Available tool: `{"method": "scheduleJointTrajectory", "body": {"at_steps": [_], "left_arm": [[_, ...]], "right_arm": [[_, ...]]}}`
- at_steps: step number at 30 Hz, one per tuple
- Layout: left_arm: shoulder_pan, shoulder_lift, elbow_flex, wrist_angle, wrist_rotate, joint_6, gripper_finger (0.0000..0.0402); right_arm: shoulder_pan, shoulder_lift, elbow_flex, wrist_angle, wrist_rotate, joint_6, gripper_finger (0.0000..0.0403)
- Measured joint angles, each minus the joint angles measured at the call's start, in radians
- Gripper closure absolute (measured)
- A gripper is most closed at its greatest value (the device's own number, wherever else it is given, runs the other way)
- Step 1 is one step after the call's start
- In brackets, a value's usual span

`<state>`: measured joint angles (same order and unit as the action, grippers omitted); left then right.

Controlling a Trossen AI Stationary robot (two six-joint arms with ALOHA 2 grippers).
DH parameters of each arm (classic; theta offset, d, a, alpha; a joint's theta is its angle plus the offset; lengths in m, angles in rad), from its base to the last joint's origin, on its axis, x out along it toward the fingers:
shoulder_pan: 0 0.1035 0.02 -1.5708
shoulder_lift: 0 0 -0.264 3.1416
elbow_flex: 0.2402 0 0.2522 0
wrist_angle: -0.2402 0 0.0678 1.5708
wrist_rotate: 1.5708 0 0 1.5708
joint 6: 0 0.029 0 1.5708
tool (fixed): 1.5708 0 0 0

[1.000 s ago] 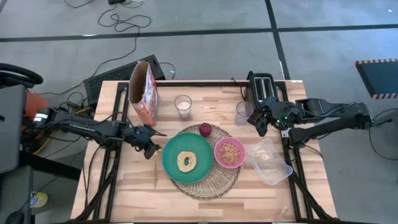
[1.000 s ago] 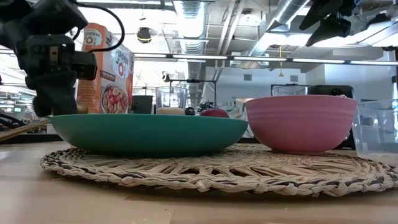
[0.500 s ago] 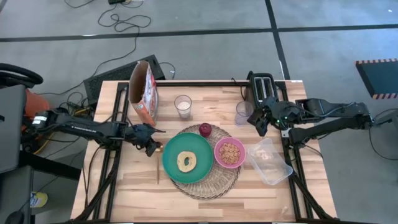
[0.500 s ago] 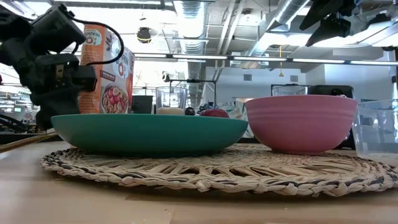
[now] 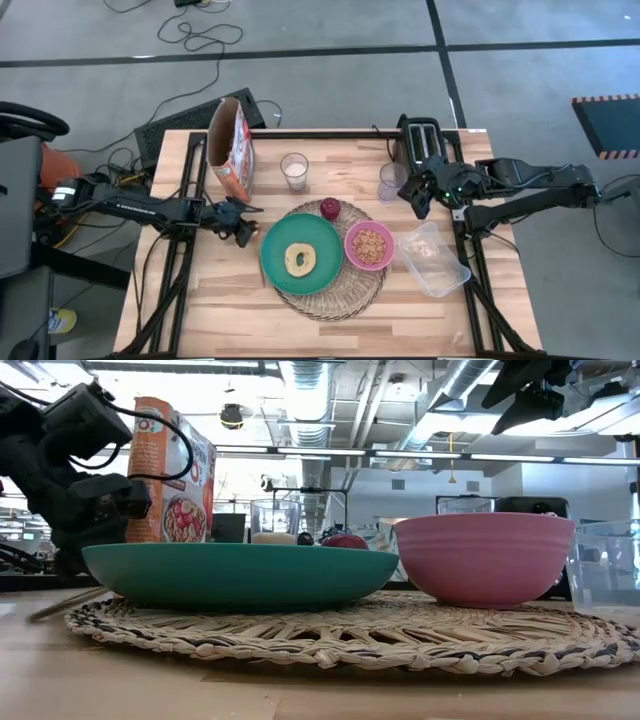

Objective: Arrange a breakfast setting
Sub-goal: Put the spoon on the left side of the green plate

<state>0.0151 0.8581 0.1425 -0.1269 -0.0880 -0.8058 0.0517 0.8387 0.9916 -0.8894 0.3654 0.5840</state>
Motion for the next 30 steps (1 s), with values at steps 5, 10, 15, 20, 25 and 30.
{"method": "scheduleJointTrajectory", "body": {"at_steps": [5,10,15,20,25,30], "left_arm": [[0.000,0.000,0.000,0.006,0.000,0.006,0.0310],[0.000,0.000,0.001,0.006,-0.014,0.003,0.0277],[0.000,-0.001,0.042,-0.073,0.000,0.027,0.0242],[-0.001,-0.001,0.126,-0.192,0.011,0.070,0.0228],[-0.015,-0.002,0.246,-0.368,0.075,0.096,0.0228],[-0.063,-0.004,0.399,-0.554,0.075,0.131,0.0228]], "right_arm": [[0.000,0.000,0.000,0.000,0.000,0.003,0.0066],[0.000,0.000,0.000,0.000,0.000,0.003,0.0066],[0.000,0.000,0.000,0.000,0.000,0.002,0.0066],[0.000,0.000,0.000,0.000,0.000,0.002,0.0066],[0.000,0.000,0.000,0.000,0.000,0.002,0.0066],[0.000,0.000,0.000,0.000,0.000,0.001,0.0066]]}}
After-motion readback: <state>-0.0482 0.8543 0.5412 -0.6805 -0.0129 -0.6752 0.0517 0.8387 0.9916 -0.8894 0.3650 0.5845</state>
